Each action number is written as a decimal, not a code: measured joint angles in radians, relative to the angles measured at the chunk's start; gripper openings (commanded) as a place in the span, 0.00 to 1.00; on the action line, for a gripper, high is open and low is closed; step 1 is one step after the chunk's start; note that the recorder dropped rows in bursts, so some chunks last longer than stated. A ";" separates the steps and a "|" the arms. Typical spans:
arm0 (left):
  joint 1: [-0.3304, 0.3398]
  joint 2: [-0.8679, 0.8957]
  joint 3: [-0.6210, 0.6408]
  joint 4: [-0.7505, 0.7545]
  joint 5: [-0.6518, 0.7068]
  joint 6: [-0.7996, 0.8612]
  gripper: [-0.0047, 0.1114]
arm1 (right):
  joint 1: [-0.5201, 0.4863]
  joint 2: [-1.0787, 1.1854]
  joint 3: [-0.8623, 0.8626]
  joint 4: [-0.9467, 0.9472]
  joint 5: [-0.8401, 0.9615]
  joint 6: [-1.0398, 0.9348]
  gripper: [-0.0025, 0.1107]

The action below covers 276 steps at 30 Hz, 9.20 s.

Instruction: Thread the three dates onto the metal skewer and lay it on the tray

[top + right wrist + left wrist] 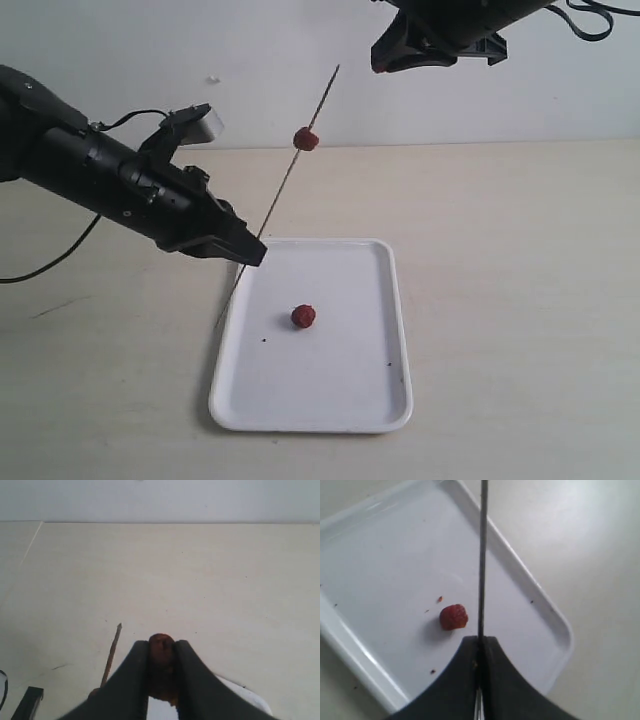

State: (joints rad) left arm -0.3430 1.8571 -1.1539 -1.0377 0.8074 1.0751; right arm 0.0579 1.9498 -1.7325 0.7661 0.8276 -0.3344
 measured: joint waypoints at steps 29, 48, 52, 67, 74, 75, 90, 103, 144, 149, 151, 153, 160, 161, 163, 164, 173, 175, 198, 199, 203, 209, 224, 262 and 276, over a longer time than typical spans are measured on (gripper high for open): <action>-0.064 0.024 0.000 -0.125 0.149 0.091 0.04 | 0.000 0.000 0.000 0.047 -0.062 -0.019 0.29; -0.066 0.024 0.000 -0.162 0.020 0.077 0.04 | 0.000 0.000 0.000 0.110 -0.011 -0.074 0.29; -0.066 0.024 0.000 -0.170 0.012 0.077 0.04 | 0.000 0.000 0.000 0.110 -0.011 -0.076 0.29; -0.068 0.026 0.000 -0.402 -0.015 0.217 0.04 | 0.000 -0.002 0.000 0.129 -0.005 -0.093 0.29; -0.068 0.029 0.000 -0.524 -0.017 0.298 0.04 | 0.000 -0.003 0.000 0.129 -0.005 -0.097 0.29; -0.068 0.029 0.000 -0.536 -0.018 0.311 0.04 | 0.000 -0.003 0.000 0.129 -0.003 -0.097 0.29; -0.068 0.029 -0.030 -0.618 -0.035 0.402 0.04 | 0.010 -0.003 0.000 0.118 0.024 -0.131 0.60; 0.052 0.029 -0.031 -0.427 -0.044 0.352 0.04 | 0.010 -0.111 0.000 -0.137 0.126 -0.180 0.60; 0.331 0.029 -0.031 -0.161 0.097 0.170 0.04 | 0.431 0.217 0.067 -0.712 0.270 -1.042 0.60; 0.331 0.029 -0.031 -0.148 0.097 0.170 0.04 | 0.431 0.217 0.067 -0.677 0.156 -1.391 0.60; 0.331 0.029 -0.031 -0.146 0.097 0.170 0.04 | 0.431 0.217 0.067 -0.650 0.129 -1.497 0.60; 0.331 0.029 -0.031 -0.146 0.097 0.170 0.04 | 0.431 0.217 0.067 -0.621 0.116 -1.571 0.60; 0.331 0.029 -0.031 -0.143 0.097 0.170 0.04 | 0.431 0.263 0.067 -0.597 0.109 -1.718 0.59; 0.331 0.029 -0.031 -0.143 0.097 0.170 0.04 | 0.431 0.268 0.067 -0.597 0.106 -1.720 0.59; 0.331 0.029 -0.031 -0.143 0.097 0.170 0.04 | 0.431 0.268 0.067 -0.597 0.097 -1.726 0.59; 0.331 0.029 -0.031 -0.143 0.097 0.170 0.04 | 0.431 0.268 0.067 -0.597 0.095 -1.728 0.59; 0.331 0.029 -0.031 -0.143 0.097 0.170 0.04 | 0.433 0.309 0.067 -0.597 0.091 -1.742 0.57; 0.331 0.029 -0.031 -0.143 0.097 0.170 0.04 | 0.439 0.310 0.067 -0.606 0.093 -1.744 0.57; 0.331 0.029 -0.031 -0.143 0.097 0.170 0.04 | 0.472 0.318 0.067 -0.700 0.089 -1.671 0.40; 0.331 0.029 -0.031 -0.143 0.097 0.170 0.04 | 0.472 0.318 0.067 -0.700 0.089 -1.671 0.39; 0.331 0.029 -0.031 -0.143 0.097 0.170 0.04 | 0.472 0.321 0.067 -0.700 0.089 -1.671 0.36; 0.331 0.029 -0.031 -0.143 0.097 0.170 0.04 | 0.472 0.321 0.067 -0.700 0.089 -1.669 0.34; 0.331 0.029 -0.031 -0.143 0.097 0.170 0.04 | 0.474 0.321 0.067 -0.698 0.089 -1.671 0.27; 0.331 0.029 -0.031 -0.143 0.097 0.170 0.04 | 0.474 0.168 0.067 -0.692 0.294 -1.161 0.21; 0.331 0.029 -0.029 -0.143 0.134 0.170 0.04 | 0.468 0.106 0.067 -0.238 0.383 -0.943 0.21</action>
State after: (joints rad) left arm -0.0117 1.8859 -1.1829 -1.1805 0.9410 1.2448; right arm 0.5261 2.0560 -1.6652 0.5284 1.2102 -1.2775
